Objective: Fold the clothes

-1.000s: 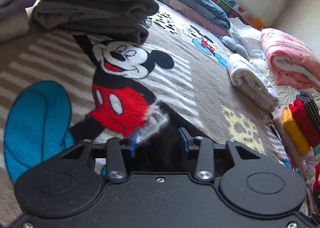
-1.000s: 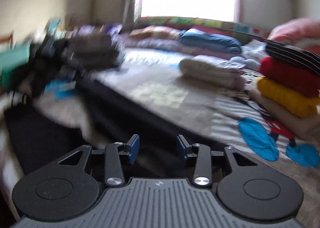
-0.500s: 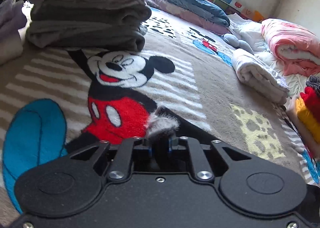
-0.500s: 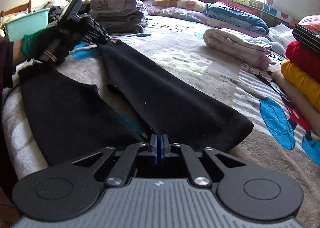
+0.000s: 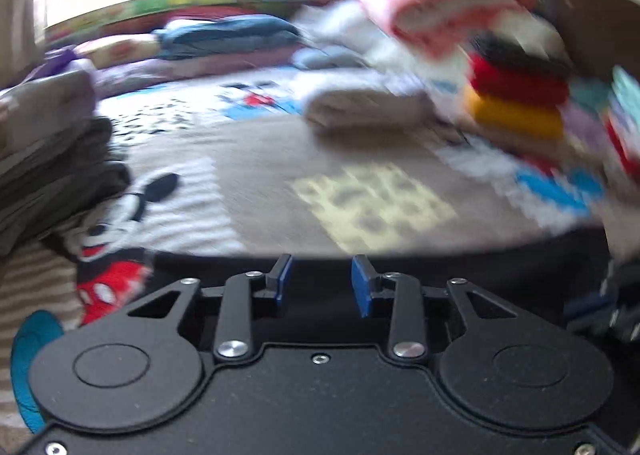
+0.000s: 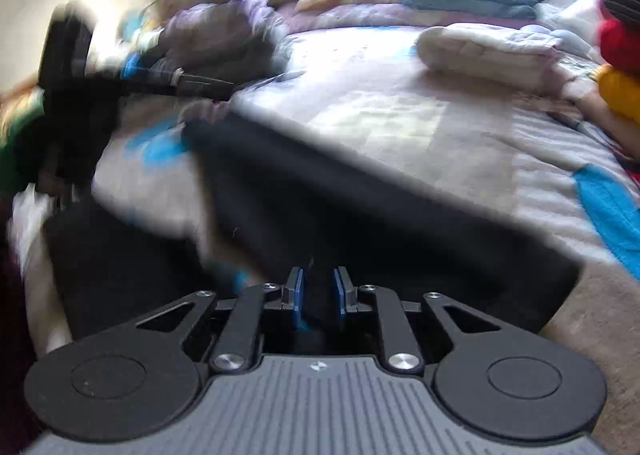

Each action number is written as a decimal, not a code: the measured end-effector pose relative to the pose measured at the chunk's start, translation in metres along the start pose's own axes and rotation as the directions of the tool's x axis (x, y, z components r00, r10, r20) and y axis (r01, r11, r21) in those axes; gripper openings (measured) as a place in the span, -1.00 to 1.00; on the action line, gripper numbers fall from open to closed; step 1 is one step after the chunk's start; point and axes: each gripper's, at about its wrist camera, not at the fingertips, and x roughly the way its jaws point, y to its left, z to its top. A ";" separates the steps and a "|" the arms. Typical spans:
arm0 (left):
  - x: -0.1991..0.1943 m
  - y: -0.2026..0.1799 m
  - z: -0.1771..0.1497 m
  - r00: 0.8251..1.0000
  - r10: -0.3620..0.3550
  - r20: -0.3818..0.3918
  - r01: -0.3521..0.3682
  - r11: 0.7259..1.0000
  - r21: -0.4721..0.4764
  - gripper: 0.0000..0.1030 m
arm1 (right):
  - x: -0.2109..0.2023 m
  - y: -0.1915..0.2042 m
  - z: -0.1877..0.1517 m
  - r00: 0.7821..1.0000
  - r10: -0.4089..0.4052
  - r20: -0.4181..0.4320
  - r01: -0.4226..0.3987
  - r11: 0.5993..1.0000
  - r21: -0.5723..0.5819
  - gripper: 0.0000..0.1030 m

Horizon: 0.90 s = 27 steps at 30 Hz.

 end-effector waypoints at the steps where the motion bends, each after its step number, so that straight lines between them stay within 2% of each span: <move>1: 0.001 -0.004 -0.003 1.000 -0.023 -0.005 0.023 1.000 0.012 -0.42 | -0.004 0.000 0.001 1.000 0.009 -0.018 -0.009 1.000 -0.002 -0.61; 5: 0.001 -0.019 -0.006 0.994 -0.108 0.011 0.108 0.994 0.025 -0.42 | -0.017 -0.002 0.007 1.000 0.017 -0.023 -0.016 1.000 0.023 -0.61; 6: 0.006 -0.025 -0.006 0.994 -0.108 -0.011 0.108 0.993 0.040 -0.42 | -0.019 0.002 0.011 1.000 0.011 -0.010 -0.010 1.000 0.021 -0.61; 8: 0.020 -0.036 -0.013 0.990 -0.064 -0.123 0.078 0.990 0.120 -0.42 | -0.021 0.016 0.022 1.000 0.001 0.024 0.000 1.000 -0.014 -0.61; 10: 0.019 -0.037 -0.019 0.987 -0.065 -0.145 0.087 0.984 0.155 -0.42 | -0.017 0.032 0.035 0.999 -0.016 0.046 0.019 0.997 -0.072 -0.62; 13: 0.005 -0.017 -0.014 0.991 -0.074 -0.108 0.084 0.992 0.089 -0.42 | 0.006 0.050 0.056 0.998 -0.042 0.041 0.048 0.986 -0.159 -0.58; 15: 0.000 0.000 -0.014 0.996 -0.050 -0.076 0.052 0.998 0.031 -0.42 | 0.024 0.061 0.069 0.998 -0.039 0.041 0.046 0.981 -0.191 -0.37; 17: 0.001 0.017 -0.015 0.998 -0.010 -0.062 0.009 1.000 -0.029 -0.42 | 0.043 0.067 0.076 0.998 -0.054 0.041 0.061 0.977 -0.204 -0.24; 20: 0.015 0.035 -0.018 0.991 0.098 -0.096 -0.104 0.992 -0.068 -0.42 | 0.079 0.067 0.073 0.996 -0.064 -0.062 0.050 0.979 -0.199 -0.21; 24: 0.017 0.057 -0.012 0.981 0.179 -0.080 -0.189 0.973 -0.132 -0.39 | 0.076 0.076 0.067 0.992 -0.093 -0.089 0.066 0.961 -0.268 -0.25; 25: 0.014 0.061 -0.009 0.981 0.184 -0.068 -0.192 0.971 -0.144 -0.39 | 0.072 0.078 0.066 0.991 -0.104 -0.087 0.076 0.957 -0.282 -0.24; 27: 0.009 0.066 -0.005 0.990 0.132 -0.053 -0.139 0.975 -0.173 -0.39 | 0.068 0.086 0.065 0.991 -0.118 -0.066 0.091 0.943 -0.321 -0.24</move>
